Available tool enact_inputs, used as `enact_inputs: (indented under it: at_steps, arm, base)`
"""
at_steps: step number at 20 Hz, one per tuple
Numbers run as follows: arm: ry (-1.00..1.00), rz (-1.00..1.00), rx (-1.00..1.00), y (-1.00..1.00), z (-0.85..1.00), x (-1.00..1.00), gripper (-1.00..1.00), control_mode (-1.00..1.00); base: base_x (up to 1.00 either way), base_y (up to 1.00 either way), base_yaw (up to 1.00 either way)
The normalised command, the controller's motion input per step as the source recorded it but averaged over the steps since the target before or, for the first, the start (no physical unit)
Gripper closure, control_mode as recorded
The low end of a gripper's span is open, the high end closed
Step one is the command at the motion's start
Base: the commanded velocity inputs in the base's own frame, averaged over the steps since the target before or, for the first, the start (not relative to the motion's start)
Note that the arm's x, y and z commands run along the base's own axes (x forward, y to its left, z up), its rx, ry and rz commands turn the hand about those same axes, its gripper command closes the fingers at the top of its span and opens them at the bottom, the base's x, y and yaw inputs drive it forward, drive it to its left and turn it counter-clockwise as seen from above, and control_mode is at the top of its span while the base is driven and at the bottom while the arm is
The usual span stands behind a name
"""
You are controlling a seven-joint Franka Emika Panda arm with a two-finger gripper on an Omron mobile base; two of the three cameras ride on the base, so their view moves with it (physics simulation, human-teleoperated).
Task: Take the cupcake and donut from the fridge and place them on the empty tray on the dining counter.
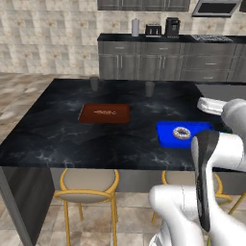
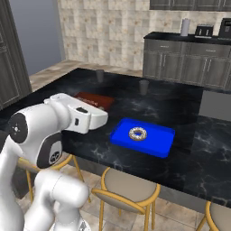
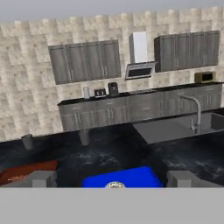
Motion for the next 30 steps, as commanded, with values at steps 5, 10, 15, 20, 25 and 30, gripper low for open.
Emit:
enact_inputs:
  at_steps: [5,10,15,20,25,30]
  arm:
    - [0.14,0.43,0.00,0.02,-0.20,-0.39,-1.00,-1.00]
    - [0.13,0.40,-0.03,0.27,-0.24,-0.31,-1.00,-1.00]
    - [0.04,0.06,-0.07,0.45,-0.27,-0.15,-1.00,-1.00]
    - [0.00,0.00,0.00,0.03,-0.02,0.04,-1.00,1.00]
    - [0.00,0.00,0.00,0.00,0.00,0.00,-1.00,1.00]
    - [0.00,0.00,0.00,0.00,0.00,0.00,-1.00,1.00]
  base:
    - [0.00,0.00,0.00]
    - [0.00,0.00,0.00]
    - [0.00,0.00,0.00]
    - [0.00,0.00,0.00]
    - [-0.48,0.12,0.07]
    - [-0.98,0.34,0.30]
